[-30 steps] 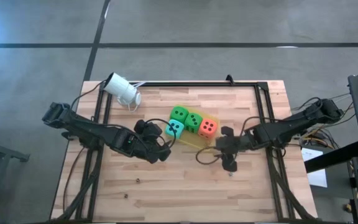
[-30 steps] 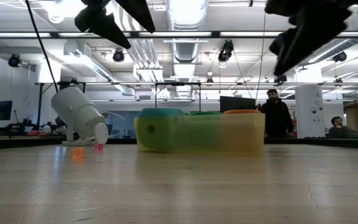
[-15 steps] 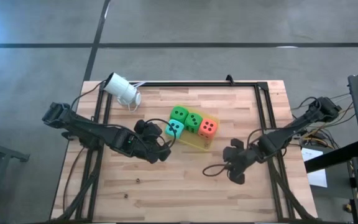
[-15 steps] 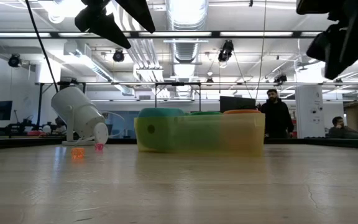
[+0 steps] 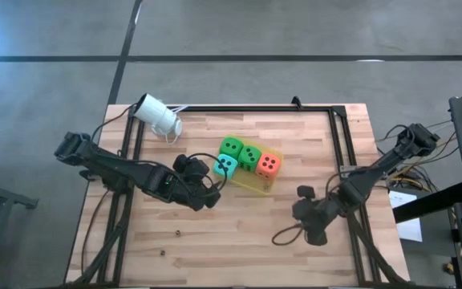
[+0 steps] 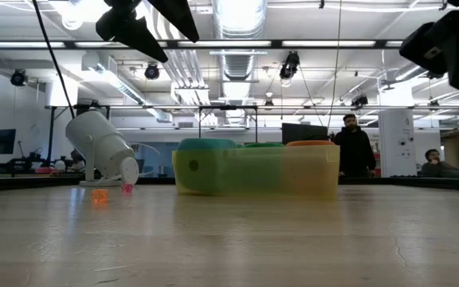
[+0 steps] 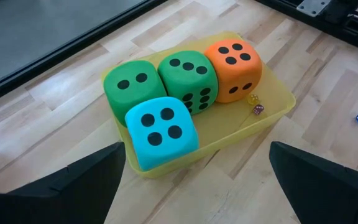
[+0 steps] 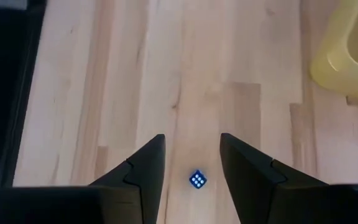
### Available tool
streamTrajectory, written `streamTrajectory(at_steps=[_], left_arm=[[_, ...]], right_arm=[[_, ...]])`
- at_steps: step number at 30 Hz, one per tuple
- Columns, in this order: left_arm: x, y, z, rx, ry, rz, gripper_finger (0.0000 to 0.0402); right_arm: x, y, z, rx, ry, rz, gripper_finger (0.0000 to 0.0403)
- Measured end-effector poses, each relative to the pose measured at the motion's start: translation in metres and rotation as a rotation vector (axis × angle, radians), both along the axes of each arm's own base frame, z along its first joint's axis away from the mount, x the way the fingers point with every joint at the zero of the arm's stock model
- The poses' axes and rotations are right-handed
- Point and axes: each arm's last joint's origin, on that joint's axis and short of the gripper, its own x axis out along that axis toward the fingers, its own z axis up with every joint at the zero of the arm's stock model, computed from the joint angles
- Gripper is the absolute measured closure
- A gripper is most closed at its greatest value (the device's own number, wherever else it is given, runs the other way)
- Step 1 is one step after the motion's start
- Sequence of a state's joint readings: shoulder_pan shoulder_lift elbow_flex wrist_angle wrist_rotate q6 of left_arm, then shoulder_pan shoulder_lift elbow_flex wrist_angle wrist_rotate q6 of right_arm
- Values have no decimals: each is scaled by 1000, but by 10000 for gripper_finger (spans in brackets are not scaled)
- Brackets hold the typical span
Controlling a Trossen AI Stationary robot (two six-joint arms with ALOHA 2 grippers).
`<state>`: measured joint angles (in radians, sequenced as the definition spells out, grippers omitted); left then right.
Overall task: Pick & Place Dice
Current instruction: Put the small blue dice into the yellow bin
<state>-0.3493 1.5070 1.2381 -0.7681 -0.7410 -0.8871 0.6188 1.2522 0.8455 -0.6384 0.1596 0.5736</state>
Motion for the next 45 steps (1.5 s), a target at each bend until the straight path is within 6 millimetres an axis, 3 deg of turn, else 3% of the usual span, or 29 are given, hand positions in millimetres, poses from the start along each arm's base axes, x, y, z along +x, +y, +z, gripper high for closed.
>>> streamTrajectory(at_steps=[17,26,45], left_arm=[[0,0,0,0,0,0,2],[0,0,0,0,0,-1,2],[0,0,0,-2,-2,1,2]], right_arm=[[-3,4,0,-70,-18,143,280],[-4,3,-1,-183,-46,334,276],[-3,4,-4,-109,-4,203,284]])
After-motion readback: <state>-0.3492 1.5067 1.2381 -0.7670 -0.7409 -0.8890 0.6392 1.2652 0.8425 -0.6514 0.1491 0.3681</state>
